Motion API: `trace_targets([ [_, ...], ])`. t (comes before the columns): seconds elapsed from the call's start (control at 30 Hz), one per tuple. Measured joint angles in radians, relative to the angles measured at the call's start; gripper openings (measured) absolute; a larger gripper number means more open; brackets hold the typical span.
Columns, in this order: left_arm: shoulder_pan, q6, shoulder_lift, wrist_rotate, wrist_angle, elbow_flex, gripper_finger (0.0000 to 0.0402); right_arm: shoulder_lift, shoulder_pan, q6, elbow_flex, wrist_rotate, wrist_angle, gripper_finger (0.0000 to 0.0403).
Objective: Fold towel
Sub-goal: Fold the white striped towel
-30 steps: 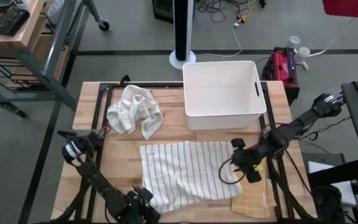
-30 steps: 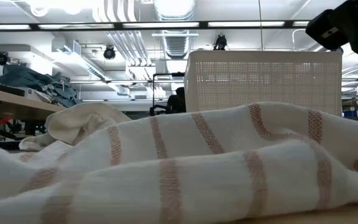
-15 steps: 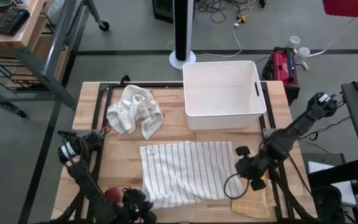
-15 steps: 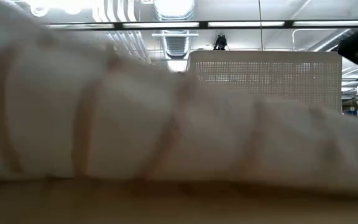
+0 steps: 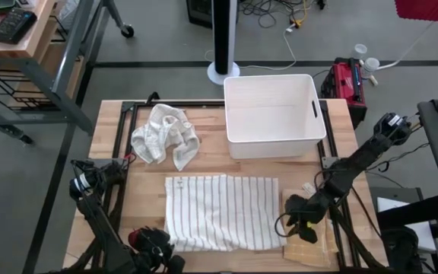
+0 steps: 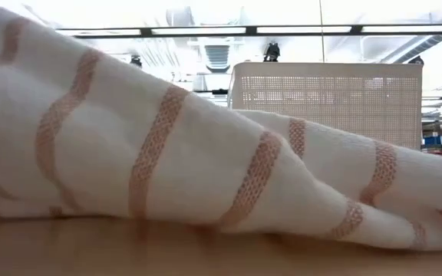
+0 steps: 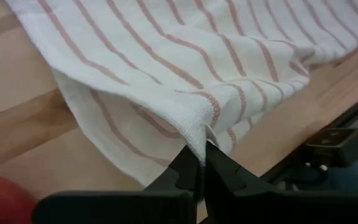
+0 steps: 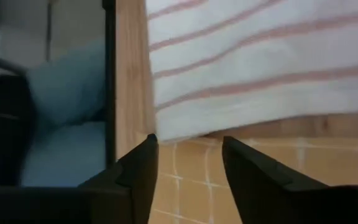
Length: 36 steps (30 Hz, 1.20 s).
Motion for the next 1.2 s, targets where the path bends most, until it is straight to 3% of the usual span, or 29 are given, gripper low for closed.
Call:
trace_targets([
  [0.27, -0.001, -0.012, 0.001, 0.006, 0.009, -0.028, 0.0, 0.091, 0.023, 0.189, -0.048, 0.005, 0.111, 0.0213],
  [0.73, -0.005, 0.022, 0.002, 0.006, 0.118, -0.071, 0.0, 0.321, 0.021, 0.22, -0.047, 0.019, 0.479, 0.0213],
  [0.87, -0.005, 0.039, 0.002, -0.025, 0.118, -0.071, 0.0, 0.334, 0.022, 0.184, -0.047, 0.059, 0.485, 0.0174],
  [1.07, -0.004, 0.045, 0.002, -0.054, 0.117, -0.071, 0.0, 0.314, 0.021, 0.03, -0.027, 0.113, 0.483, 0.0019],
  [1.2, -0.015, 0.041, 0.002, -0.05, 0.106, -0.071, 0.0, 0.25, 0.023, 0.03, -0.019, 0.085, 0.463, 0.0005],
])
